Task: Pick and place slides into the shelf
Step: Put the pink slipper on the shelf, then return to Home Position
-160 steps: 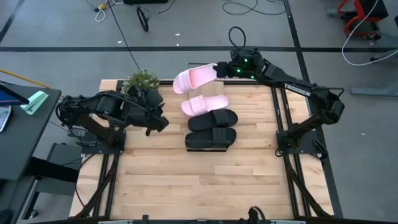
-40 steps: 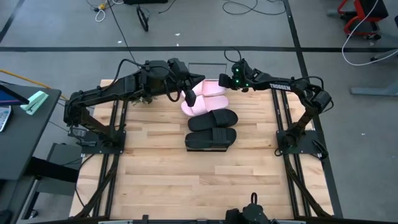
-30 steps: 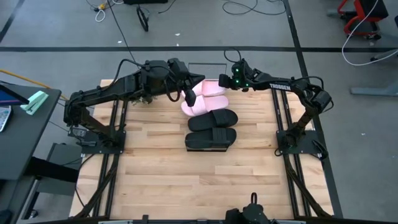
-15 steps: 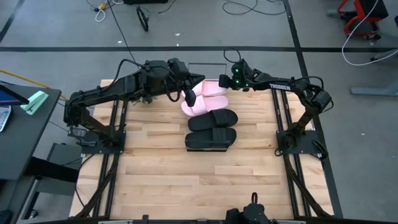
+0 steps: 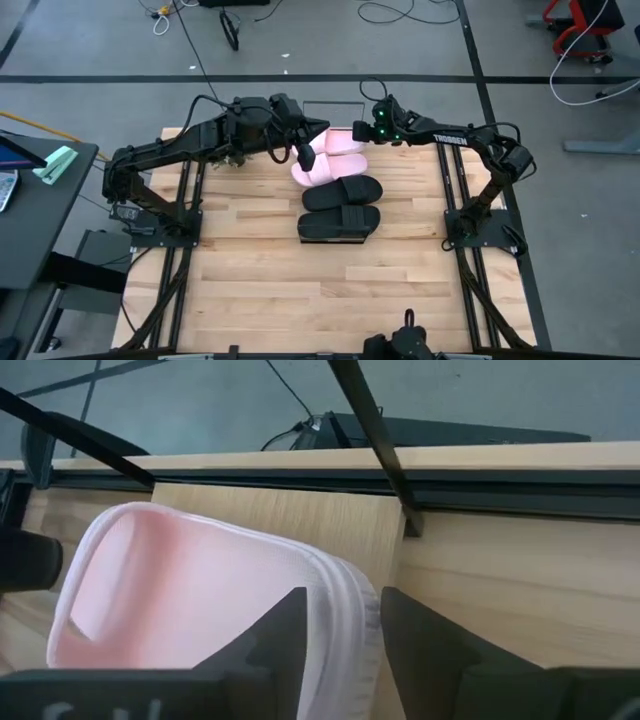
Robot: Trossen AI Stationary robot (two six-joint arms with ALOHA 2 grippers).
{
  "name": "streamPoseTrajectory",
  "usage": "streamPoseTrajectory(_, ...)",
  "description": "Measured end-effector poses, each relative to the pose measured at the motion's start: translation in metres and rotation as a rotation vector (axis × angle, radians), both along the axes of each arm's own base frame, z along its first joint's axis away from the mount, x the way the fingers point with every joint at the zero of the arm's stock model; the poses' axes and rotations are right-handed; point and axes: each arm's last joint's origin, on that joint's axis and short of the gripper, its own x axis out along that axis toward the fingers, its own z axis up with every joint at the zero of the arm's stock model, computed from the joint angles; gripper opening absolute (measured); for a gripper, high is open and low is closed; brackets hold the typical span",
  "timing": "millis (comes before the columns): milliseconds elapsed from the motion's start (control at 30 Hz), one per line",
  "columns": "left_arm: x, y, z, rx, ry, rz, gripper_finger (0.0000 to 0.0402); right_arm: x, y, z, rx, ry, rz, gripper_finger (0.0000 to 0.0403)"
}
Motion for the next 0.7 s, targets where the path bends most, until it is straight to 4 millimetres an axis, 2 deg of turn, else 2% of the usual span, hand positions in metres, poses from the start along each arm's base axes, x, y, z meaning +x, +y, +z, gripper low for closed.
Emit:
streamPoseTrajectory(300, 0.0, 0.0, 0.0001, 0.0, 0.0, 0.0, 0.0006, -0.0007, -0.0004, -0.0002, -0.02, 0.023, -0.006, 0.0138)
streamPoseTrajectory(567, 0.0, 0.0, 0.0001, 0.0, 0.0, 0.0, 0.0024, -0.0021, 0.0004, -0.0013, -0.006, 0.049, -0.018, 0.0138)
streamPoseTrajectory(700, 0.0, 0.0, 0.0, 0.0, 0.0, 0.0, 0.0021, 0.0025, 0.0003, 0.0058, -0.014, 0.041, -0.005, 0.0135)
